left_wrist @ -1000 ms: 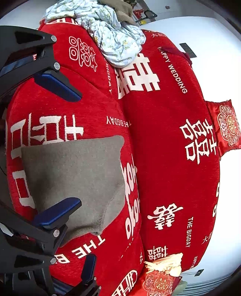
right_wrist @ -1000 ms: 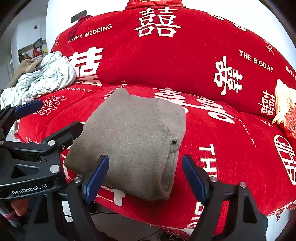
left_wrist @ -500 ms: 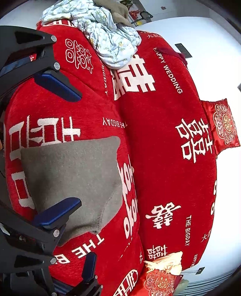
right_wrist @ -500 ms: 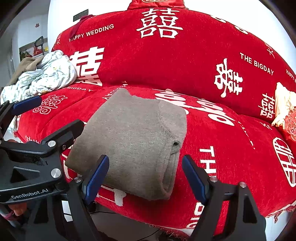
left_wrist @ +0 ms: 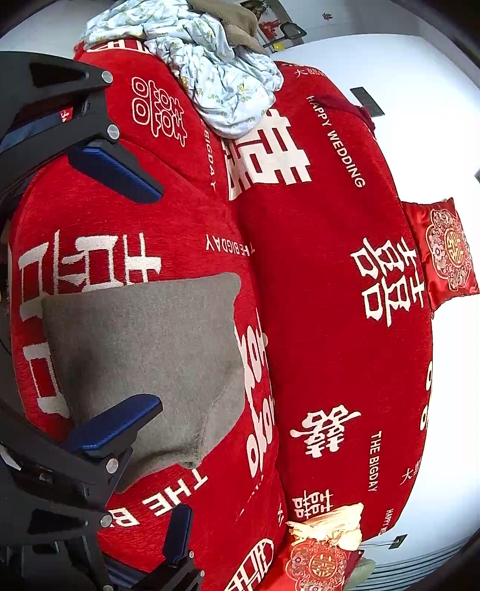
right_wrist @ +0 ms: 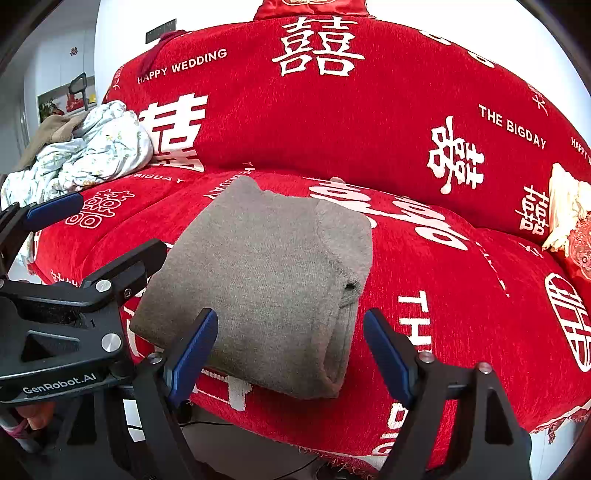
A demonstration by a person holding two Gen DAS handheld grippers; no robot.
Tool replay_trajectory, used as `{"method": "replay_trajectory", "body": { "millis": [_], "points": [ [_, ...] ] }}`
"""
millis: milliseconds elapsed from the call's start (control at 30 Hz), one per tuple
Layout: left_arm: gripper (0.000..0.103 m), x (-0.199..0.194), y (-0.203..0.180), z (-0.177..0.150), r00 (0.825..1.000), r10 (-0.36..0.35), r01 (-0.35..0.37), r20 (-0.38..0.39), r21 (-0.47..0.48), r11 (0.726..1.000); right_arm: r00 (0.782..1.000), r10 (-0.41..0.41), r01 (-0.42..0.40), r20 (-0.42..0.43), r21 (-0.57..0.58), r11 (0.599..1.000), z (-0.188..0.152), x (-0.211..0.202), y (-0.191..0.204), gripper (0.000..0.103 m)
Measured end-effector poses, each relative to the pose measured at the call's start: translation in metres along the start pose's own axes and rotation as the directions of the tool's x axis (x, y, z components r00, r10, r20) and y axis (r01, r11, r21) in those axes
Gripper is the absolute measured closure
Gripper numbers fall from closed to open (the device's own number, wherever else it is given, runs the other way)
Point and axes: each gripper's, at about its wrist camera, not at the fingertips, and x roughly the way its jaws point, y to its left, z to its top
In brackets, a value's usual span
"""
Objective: Fold small clothes
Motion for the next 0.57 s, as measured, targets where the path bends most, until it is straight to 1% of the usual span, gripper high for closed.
{"method": "replay_trajectory", "body": {
  "millis": [567],
  "points": [
    [0.000, 0.0010, 0.0010, -0.0017, 1.000, 0.000, 0.000, -0.006, -0.006, 1.000, 1.000, 0.002, -0.002, -0.001, 0.002, 1.000, -0.0004, -0.0005, 0.0015, 0.020]
  ]
}}
